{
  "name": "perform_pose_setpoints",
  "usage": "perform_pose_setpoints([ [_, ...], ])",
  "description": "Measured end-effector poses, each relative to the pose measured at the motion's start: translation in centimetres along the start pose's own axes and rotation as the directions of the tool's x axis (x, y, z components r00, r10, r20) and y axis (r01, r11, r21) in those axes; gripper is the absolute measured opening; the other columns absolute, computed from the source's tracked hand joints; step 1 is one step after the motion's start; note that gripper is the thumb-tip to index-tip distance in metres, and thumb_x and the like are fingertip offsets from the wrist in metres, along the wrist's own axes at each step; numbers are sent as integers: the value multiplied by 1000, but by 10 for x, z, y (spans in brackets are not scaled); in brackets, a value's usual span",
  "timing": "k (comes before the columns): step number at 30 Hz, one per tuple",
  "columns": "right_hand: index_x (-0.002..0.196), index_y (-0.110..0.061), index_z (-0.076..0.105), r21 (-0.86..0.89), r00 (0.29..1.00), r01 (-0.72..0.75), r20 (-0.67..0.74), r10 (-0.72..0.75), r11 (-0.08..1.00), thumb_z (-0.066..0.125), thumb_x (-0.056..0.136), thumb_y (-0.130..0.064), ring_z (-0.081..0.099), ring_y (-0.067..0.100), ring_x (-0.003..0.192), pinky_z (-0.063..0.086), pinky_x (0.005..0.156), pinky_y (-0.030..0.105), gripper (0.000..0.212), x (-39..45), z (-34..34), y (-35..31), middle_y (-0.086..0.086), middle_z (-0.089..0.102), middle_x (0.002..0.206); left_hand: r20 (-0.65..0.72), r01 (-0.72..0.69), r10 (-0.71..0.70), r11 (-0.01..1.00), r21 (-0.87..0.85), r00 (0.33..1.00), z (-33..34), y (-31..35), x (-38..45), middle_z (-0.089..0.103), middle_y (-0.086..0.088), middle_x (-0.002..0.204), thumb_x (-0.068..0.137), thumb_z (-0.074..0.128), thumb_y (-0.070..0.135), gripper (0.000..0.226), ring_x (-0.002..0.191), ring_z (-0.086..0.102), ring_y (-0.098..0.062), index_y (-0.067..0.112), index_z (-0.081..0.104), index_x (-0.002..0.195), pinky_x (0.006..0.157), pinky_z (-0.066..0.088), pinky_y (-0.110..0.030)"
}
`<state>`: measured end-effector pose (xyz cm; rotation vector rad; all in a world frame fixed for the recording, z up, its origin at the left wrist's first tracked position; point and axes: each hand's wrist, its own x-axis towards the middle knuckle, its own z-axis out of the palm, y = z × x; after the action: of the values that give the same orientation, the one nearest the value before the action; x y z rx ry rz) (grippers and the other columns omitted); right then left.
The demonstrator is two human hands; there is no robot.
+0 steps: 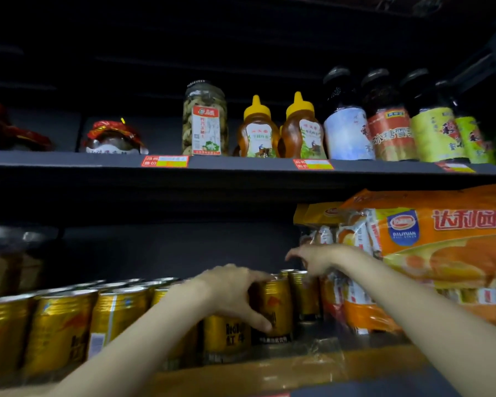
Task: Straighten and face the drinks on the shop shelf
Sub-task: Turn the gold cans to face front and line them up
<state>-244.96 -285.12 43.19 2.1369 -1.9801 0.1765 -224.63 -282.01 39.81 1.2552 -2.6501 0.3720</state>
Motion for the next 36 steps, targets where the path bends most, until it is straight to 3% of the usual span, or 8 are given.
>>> perform_pose_setpoints([
  [7,146,-30,28,-234,986,30,168,10,972,69,84,-25,31,27,137,37,105,41,74,29,11,-4,2,25,154,-51,30,-26,997,72,998,2,4,-2,46,6,139,74,67,57,85,128,39,-19,43,20,144,105,37,-42],
  [13,138,-29,39,-116,976,154,171,-133,981,76,78,-22,35,25,132,43,100,39,71,-15,-11,-11,0,30,148,-62,20,-17,999,48,998,3,4,0,49,7,137,74,65,59,83,124,45,-16,40,24,143,102,40,-36],
  [16,134,-30,42,-73,976,209,75,-203,975,76,77,-29,39,19,126,39,92,29,67,-59,-18,-10,-2,37,140,-61,37,-34,998,54,998,2,8,-3,49,8,137,74,63,63,82,124,46,-16,40,26,143,101,40,-34],
  [19,129,-30,48,170,961,274,-91,-262,947,76,77,-33,49,12,113,45,83,20,58,-105,-18,0,-8,43,132,-62,71,-76,994,-78,995,0,12,-8,50,7,136,73,49,73,77,124,47,-16,37,35,140,102,40,-33],
  [22,123,-35,51,506,933,333,-296,-202,796,75,77,-31,50,0,105,47,72,11,52,-137,-9,8,-14,49,122,-260,64,-135,962,-265,956,3,12,-13,55,2,133,73,39,74,76,123,49,-17,28,50,133,102,42,-35],
  [26,117,-41,50,692,899,386,-431,-80,610,78,71,-28,51,8,112,46,84,20,56,-147,1,4,-7,54,118,-664,-141,-118,936,-323,738,9,21,-36,60,6,120,91,48,44,38,113,54,-11,25,57,123,92,43,-27],
  [30,107,-34,59,830,873,462,-488,5,313,80,55,-32,62,23,106,52,88,35,57,-149,-2,-19,11,62,116,-537,-317,-103,709,-630,837,18,29,-66,62,11,116,75,61,61,63,106,57,1,26,53,127,92,46,-20],
  [36,110,-20,58,840,841,541,-540,-32,39,72,62,-21,68,19,91,56,75,29,50,-152,-11,-64,9,71,100,-560,-449,-199,414,-792,804,19,27,-93,67,6,108,55,78,48,73,98,65,-7,28,52,120,84,52,-26],
])
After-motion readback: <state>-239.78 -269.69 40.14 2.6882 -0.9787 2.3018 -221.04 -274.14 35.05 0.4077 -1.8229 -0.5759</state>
